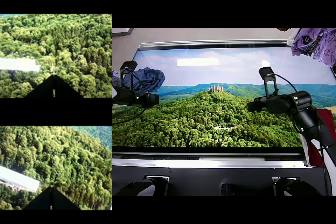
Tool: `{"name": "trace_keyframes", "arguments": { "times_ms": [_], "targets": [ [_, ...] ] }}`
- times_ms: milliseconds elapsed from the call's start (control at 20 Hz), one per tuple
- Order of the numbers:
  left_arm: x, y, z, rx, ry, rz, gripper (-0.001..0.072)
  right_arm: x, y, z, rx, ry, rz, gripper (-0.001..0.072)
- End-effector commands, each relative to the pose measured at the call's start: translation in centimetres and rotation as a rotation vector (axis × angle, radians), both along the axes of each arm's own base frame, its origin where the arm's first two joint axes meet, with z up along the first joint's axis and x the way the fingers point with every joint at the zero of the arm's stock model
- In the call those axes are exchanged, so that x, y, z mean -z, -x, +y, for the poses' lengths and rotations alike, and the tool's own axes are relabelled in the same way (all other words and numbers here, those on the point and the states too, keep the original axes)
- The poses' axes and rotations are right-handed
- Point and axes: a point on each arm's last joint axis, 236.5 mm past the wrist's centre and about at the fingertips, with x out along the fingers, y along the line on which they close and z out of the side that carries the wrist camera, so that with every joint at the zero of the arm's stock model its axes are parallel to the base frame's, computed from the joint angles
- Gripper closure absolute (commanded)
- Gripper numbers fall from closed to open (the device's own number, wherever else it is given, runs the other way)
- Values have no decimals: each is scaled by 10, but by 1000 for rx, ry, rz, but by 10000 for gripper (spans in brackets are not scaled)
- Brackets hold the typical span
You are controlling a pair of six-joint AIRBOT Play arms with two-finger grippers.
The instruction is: Fold the clothes and pants, and hang the long-sleeved shirts on hangers.
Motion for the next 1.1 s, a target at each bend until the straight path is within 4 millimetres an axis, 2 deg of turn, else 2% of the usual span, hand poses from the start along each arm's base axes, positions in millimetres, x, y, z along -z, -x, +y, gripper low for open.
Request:
{"name": "trace_keyframes", "arguments": {
  "times_ms": [0,700,750,800,850,950,1050],
  "targets": [
    [0,0,0,0,0,0,686,0,0,1,-1,0,-1,677],
    [-2,-3,0,-1,1,-17,684,0,0,1,-1,0,-1,677],
    [-2,-5,2,-3,-7,-23,573,0,0,1,-1,-1,0,677],
    [-1,-6,8,-13,-25,-24,227,0,0,1,-1,-1,0,677],
    [3,-7,16,-52,-36,-12,-13,0,0,1,-1,0,-1,677],
    [14,-26,47,-157,-74,-32,-13,0,0,1,-1,0,-1,677],
    [23,-64,89,-253,-71,-104,-13,0,0,1,-1,-1,-1,677]
  ]
}}
